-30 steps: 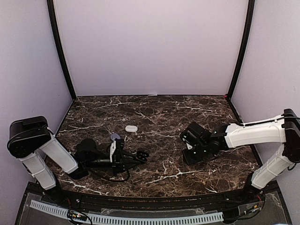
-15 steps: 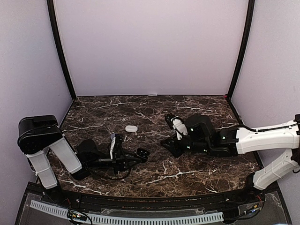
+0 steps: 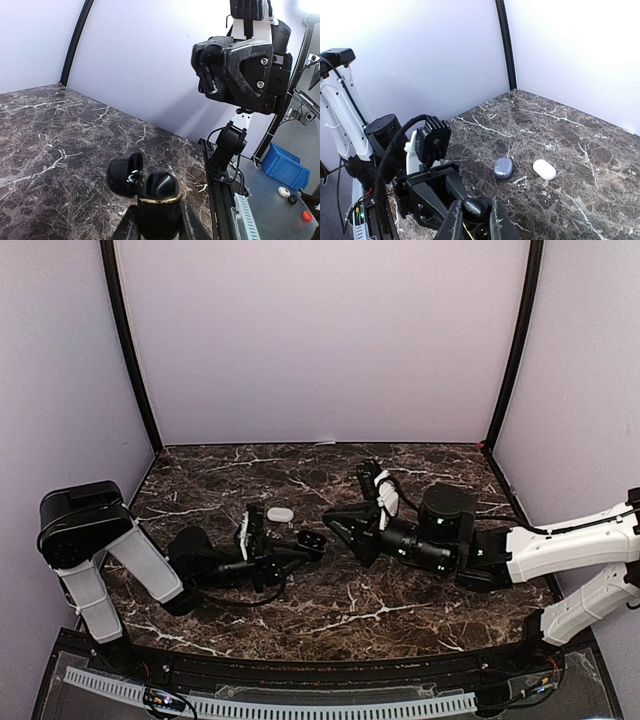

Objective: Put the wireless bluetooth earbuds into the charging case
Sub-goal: Insert the right earbud into the right side groove of the charging case.

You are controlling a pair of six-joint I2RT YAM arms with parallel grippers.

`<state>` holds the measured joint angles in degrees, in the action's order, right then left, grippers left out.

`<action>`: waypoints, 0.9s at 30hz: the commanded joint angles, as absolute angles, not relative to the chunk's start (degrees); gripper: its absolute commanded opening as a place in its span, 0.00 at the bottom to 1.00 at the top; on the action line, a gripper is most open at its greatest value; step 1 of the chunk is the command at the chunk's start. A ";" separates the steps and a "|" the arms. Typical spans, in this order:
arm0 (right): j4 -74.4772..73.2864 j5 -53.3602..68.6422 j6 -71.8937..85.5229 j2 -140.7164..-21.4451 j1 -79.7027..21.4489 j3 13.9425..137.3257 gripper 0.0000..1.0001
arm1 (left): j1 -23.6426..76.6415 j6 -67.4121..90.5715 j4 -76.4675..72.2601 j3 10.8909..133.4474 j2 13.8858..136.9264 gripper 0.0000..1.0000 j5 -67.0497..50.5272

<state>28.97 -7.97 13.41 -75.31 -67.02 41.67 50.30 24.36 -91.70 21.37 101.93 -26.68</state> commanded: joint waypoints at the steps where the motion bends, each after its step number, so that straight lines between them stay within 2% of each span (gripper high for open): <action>1: 38.39 -8.01 10.05 -75.42 -67.76 39.98 0.02 | 50.44 24.78 -102.79 23.51 100.19 0.05 -25.31; 12: 43.29 -5.28 6.57 -75.00 -68.78 36.56 0.00 | 51.39 20.42 -105.03 26.05 98.88 0.05 -31.82; 27: 42.69 -8.56 2.95 -77.49 -70.37 37.20 0.00 | 51.59 19.86 -104.88 26.45 96.04 0.04 -32.45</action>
